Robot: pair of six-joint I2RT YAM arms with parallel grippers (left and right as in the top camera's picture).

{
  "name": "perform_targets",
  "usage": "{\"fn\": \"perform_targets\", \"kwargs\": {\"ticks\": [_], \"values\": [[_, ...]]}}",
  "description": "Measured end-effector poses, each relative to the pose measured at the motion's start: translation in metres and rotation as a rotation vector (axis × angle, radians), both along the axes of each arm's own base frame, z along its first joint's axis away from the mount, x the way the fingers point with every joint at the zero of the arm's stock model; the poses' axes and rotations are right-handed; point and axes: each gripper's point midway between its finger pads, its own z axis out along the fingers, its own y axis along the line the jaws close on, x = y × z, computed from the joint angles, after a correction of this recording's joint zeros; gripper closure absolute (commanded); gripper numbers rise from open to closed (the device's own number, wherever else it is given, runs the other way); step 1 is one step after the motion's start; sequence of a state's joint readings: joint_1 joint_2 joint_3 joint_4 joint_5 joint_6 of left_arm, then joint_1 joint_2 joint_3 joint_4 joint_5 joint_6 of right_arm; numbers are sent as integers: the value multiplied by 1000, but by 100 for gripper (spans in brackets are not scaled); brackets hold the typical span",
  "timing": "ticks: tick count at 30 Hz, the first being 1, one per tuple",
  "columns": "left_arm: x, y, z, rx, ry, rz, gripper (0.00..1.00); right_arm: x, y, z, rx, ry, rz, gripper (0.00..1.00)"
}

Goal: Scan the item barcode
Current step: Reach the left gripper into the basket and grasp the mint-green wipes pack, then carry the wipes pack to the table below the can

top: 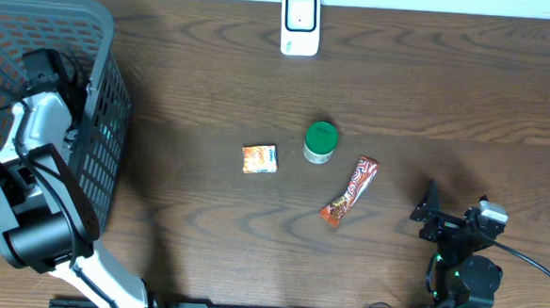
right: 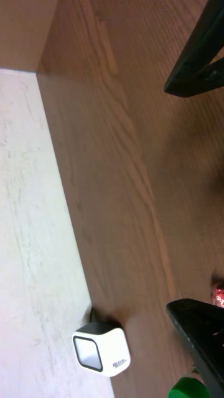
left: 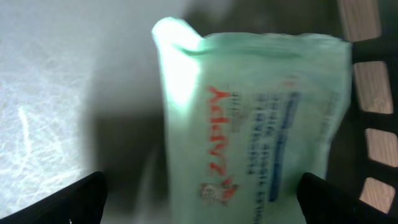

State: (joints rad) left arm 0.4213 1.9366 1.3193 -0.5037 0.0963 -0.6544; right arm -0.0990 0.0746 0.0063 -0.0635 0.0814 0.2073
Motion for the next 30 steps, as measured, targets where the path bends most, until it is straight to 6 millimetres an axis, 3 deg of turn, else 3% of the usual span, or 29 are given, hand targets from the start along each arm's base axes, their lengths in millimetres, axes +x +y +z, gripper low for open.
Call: {"fn": "perform_targets", "kwargs": {"ticks": [1, 4, 7, 11, 13, 15, 17, 19, 20, 22, 24, 26, 27, 29, 30], "values": [[2, -1, 0, 1, -5, -5, 6, 0, 0, 0, 0, 0, 0, 1], [6, -2, -2, 4, -2, -9, 71, 0, 0, 0, 0, 0, 0, 1], [6, -4, -6, -9, 5, -14, 89, 0, 0, 0, 0, 0, 0, 1], [5, 0, 4, -5, -11, -17, 93, 0, 0, 0, 0, 0, 0, 1], [-10, 7, 11, 0, 9, -9, 93, 0, 0, 0, 0, 0, 0, 1], [-24, 18, 32, 20, -16, 12, 92, 0, 0, 0, 0, 0, 0, 1], [-32, 30, 69, 64, -83, 39, 93, 0, 0, 0, 0, 0, 0, 1], [-53, 43, 152, 176, -248, 84, 92, 0, 0, 0, 0, -1, 0, 1], [-63, 40, 186, 218, -315, 89, 92, 0, 0, 0, 0, 0, 0, 1], [-85, 18, 249, 288, -456, 70, 92, 0, 0, 0, 0, 0, 0, 1], [-96, -7, 283, 306, -555, 22, 92, 0, 0, 0, 0, 0, 0, 1], [-101, -43, 308, 286, -646, -71, 92, 0, 0, 0, 0, 0, 0, 1], [-101, -70, 319, 254, -701, -153, 92, 0, 0, 0, 0, 0, 0, 1], [-97, -115, 328, 192, -757, -295, 92, 0, 0, 0, 0, 0, 0, 1], [-93, -155, 329, 125, -779, -423, 92, 0, 0, 0, 0, 0, 0, 1]]}}
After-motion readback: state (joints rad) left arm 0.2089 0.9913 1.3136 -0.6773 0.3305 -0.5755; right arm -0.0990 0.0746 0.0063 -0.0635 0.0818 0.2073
